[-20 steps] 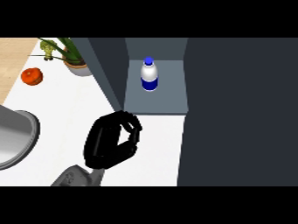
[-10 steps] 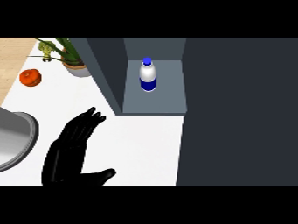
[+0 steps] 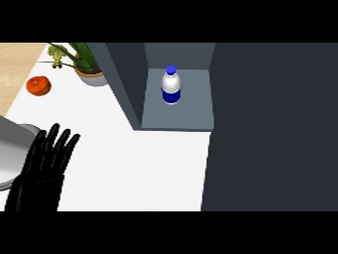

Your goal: Pick up the bottled water, place it into the cabinet and close the cabinet

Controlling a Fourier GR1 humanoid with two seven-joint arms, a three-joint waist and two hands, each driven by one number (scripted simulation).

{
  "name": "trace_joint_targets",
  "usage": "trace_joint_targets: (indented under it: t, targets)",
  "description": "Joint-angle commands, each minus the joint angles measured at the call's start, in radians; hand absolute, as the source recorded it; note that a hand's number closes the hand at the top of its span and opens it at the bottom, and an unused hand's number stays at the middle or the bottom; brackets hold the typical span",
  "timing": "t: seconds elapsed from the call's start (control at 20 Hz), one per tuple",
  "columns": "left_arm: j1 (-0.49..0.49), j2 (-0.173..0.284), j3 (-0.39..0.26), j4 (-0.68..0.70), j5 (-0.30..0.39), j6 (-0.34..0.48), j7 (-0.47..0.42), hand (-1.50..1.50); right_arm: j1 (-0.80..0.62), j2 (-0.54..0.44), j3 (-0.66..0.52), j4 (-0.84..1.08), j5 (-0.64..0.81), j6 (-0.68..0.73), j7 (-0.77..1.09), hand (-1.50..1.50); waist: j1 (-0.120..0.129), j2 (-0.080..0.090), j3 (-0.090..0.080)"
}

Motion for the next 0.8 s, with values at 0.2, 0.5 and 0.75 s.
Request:
trace_joint_targets:
  t: [0.2, 0.5, 0.75]
  targets:
    - [0.106, 0.093, 0.078, -0.056, 0.071, -0.084, 0.008, -1.5, -0.075, -0.011, 0.214, -0.139, 0.155, -0.013, 0.145, 1.5, 0.028, 0.002, -0.005]
    - [0.148, 0.152, 0.133, -0.079, 0.12, -0.178, 0.002, -1.5, -0.074, 0.037, 0.294, -0.09, 0.057, -0.082, 0.132, 1.5, 0.074, 0.021, -0.005]
    - [0.164, 0.188, 0.158, -0.085, 0.139, -0.241, 0.001, -1.5, -0.138, 0.026, 0.285, -0.077, 0.041, -0.104, 0.159, 1.5, 0.122, 0.032, -0.006]
